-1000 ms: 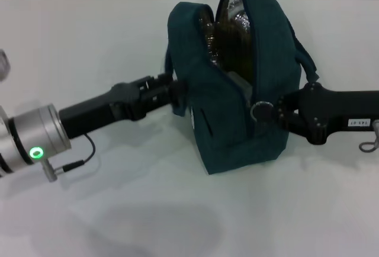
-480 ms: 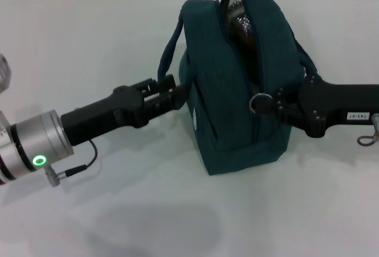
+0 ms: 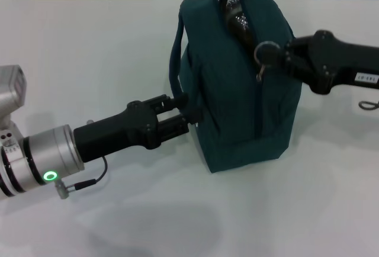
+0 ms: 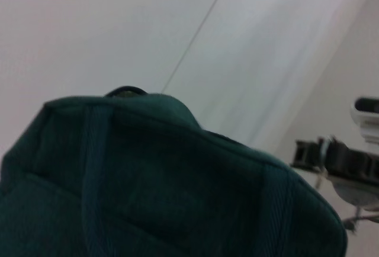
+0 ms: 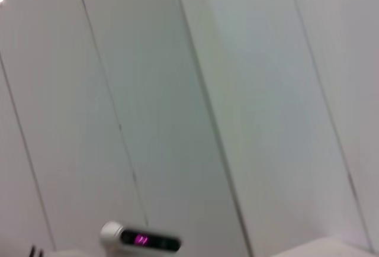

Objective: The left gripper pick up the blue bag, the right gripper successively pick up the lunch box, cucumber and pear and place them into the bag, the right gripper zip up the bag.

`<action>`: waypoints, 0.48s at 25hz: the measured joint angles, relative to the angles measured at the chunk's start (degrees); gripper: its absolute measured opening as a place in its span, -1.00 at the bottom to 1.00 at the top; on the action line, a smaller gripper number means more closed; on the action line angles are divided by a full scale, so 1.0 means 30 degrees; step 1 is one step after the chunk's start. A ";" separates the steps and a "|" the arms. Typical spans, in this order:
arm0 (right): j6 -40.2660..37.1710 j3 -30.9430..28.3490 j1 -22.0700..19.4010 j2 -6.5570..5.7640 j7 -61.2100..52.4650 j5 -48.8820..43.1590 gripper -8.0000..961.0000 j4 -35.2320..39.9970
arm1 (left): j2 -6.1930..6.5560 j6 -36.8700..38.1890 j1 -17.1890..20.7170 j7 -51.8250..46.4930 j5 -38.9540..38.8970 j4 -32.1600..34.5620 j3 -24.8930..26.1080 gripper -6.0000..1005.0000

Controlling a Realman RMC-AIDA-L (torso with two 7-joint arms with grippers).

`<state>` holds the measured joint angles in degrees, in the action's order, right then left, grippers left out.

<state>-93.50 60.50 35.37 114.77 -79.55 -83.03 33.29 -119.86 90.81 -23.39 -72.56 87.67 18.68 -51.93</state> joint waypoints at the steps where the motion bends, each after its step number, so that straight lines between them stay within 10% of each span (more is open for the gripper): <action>1: 0.0062 -0.0134 0.0056 -0.0009 0.0024 0.0057 -0.97 -0.0028 | -0.0007 -0.0002 -0.0034 0.0084 -0.0028 -0.0071 -0.0097 0.13; 12: 0.1811 -0.0634 0.0713 0.0138 0.0705 0.0203 -0.97 -0.0144 | -0.0116 0.0004 -0.0648 0.0362 -0.0097 -0.0861 -0.0241 0.13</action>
<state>-88.07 58.60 37.51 115.18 -77.44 -82.42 32.86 -120.21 90.82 -25.33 -71.47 87.38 16.10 -52.65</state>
